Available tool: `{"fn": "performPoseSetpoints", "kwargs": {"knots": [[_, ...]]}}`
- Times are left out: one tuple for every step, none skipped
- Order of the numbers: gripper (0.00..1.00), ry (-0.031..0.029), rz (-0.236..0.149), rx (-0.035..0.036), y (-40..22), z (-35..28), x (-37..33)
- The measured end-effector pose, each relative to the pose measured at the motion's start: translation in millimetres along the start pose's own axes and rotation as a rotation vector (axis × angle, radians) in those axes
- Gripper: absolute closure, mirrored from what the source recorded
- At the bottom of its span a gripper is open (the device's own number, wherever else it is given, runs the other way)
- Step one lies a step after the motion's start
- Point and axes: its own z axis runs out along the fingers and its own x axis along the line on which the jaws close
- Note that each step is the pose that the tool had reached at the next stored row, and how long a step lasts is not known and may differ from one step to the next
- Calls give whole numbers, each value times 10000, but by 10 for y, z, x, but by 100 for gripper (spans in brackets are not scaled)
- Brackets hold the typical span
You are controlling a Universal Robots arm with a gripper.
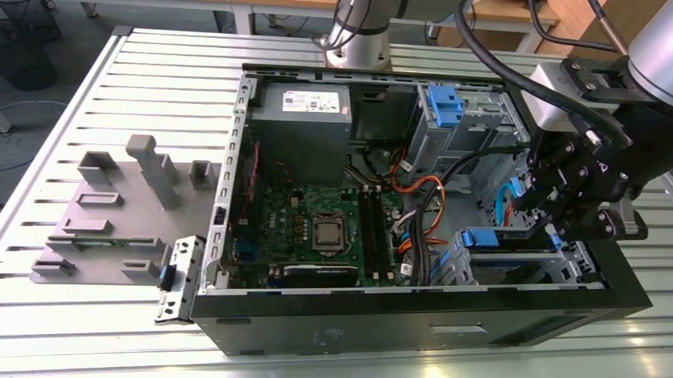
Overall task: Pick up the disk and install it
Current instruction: 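Insert the first disk wire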
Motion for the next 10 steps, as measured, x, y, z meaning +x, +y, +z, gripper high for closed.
{"fn": "performPoseSetpoints", "kwargs": {"knots": [[58, -1, 0, 0, 0, -16, 0], [58, -2, 0, 0, 0, -32, 0], [58, -1, 0, 0, 0, -49, -1], [58, -2, 0, 0, 0, -63, -1], [58, -2, 0, 0, 0, -70, -1], [58, -6, 0, 0, 0, -68, -2], [58, -4, -1, 0, 0, -69, -7], [58, -2, -1, 0, 0, -69, -12], [58, -2, 0, 0, 1, -67, -22], [58, -3, 1, 0, 1, -63, -36]]}}
